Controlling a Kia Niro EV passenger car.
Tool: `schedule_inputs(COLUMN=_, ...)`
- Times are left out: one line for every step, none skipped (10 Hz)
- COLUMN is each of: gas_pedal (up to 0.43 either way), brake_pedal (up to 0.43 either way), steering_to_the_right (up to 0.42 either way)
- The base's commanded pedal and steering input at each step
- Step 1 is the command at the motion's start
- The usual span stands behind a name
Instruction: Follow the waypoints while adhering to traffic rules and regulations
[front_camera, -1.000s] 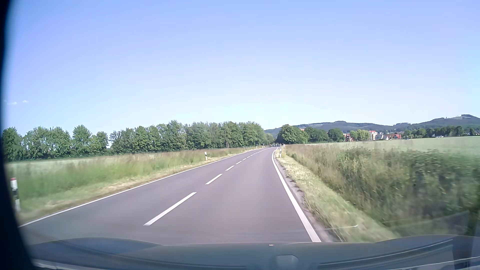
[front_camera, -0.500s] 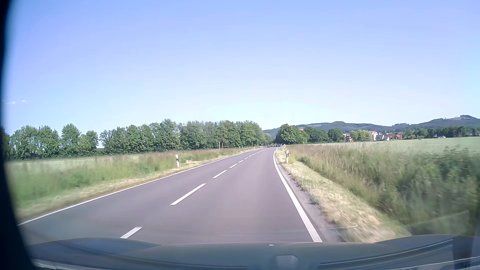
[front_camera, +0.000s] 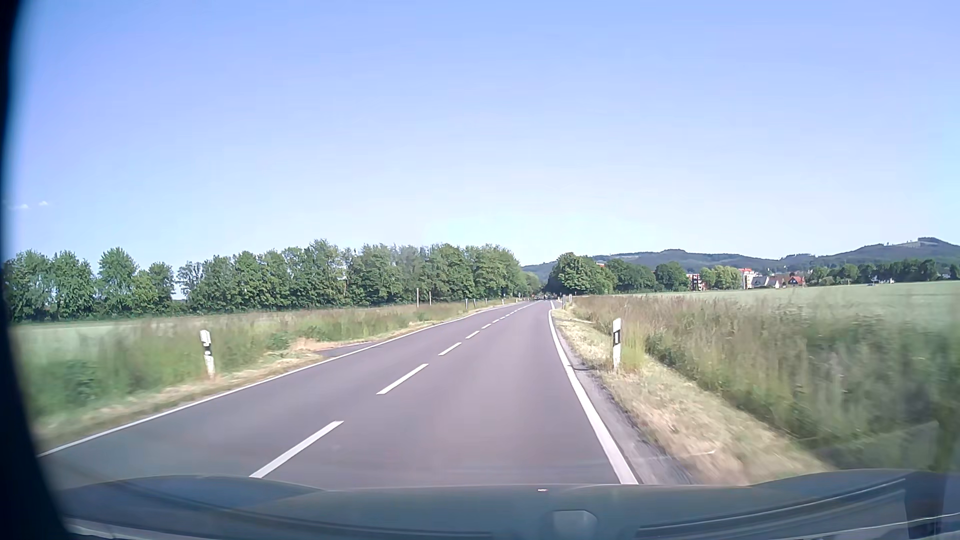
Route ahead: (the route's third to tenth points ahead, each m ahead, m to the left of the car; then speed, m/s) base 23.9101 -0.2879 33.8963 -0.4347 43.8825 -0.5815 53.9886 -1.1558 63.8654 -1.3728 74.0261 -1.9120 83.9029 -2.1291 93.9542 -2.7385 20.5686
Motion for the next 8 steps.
schedule_inputs(gas_pedal=0.177, brake_pedal=0.006, steering_to_the_right=0.004)
schedule_inputs(gas_pedal=0.177, brake_pedal=0.006, steering_to_the_right=0.004)
schedule_inputs(gas_pedal=0.177, brake_pedal=0.006, steering_to_the_right=0.004)
schedule_inputs(gas_pedal=0.177, brake_pedal=0.006, steering_to_the_right=0.004)
schedule_inputs(gas_pedal=0.177, brake_pedal=0.006, steering_to_the_right=0.004)
schedule_inputs(gas_pedal=0.177, brake_pedal=0.006, steering_to_the_right=0.004)
schedule_inputs(gas_pedal=0.177, brake_pedal=0.006, steering_to_the_right=0.004)
schedule_inputs(gas_pedal=0.177, brake_pedal=0.0, steering_to_the_right=0.004)
